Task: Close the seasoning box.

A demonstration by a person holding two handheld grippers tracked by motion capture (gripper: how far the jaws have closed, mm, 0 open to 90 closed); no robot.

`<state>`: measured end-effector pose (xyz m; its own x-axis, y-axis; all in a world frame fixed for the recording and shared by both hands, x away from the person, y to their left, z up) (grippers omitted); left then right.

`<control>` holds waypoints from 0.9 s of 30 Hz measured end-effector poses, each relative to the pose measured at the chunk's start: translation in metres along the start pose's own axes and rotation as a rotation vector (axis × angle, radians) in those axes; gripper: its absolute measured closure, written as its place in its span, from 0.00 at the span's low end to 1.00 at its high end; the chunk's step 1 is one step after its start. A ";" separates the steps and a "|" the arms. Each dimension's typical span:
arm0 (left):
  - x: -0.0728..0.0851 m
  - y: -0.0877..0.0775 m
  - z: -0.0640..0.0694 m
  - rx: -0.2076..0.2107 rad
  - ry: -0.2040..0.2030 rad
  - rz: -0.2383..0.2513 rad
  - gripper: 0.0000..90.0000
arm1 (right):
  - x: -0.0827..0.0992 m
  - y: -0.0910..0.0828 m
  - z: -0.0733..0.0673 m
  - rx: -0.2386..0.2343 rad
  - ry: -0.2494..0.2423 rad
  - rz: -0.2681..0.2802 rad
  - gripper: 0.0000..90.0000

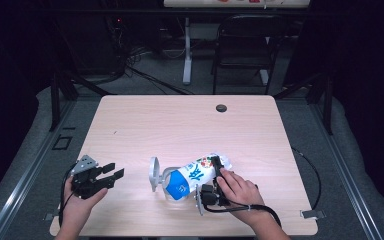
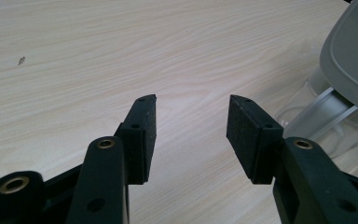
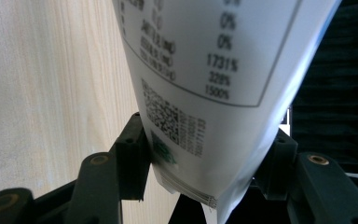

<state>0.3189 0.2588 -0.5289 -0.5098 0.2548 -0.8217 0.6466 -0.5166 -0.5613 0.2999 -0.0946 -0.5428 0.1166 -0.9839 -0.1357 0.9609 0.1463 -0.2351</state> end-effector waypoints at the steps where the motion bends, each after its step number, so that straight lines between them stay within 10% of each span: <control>1: 0.000 0.000 0.000 -0.001 -0.001 0.002 0.59 | 0.000 0.000 0.000 -0.001 -0.002 0.000 0.52; 27: 0.000 0.000 0.000 0.001 -0.002 0.003 0.59 | -0.001 0.000 0.003 0.016 -0.043 0.006 0.52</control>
<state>0.3190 0.2586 -0.5293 -0.5091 0.2512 -0.8232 0.6475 -0.5184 -0.5586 0.3002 -0.0941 -0.5401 0.1326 -0.9866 -0.0956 0.9641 0.1507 -0.2186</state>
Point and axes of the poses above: each handheld gripper's, and its own axes: y roughly forward along the jaws, x roughly out of its underside, z roughly to its right, the point moved 3 cm from there along y, roughly forward along the jaws, and after that the axes turned 2 degrees about y, right-handed, at the moved point
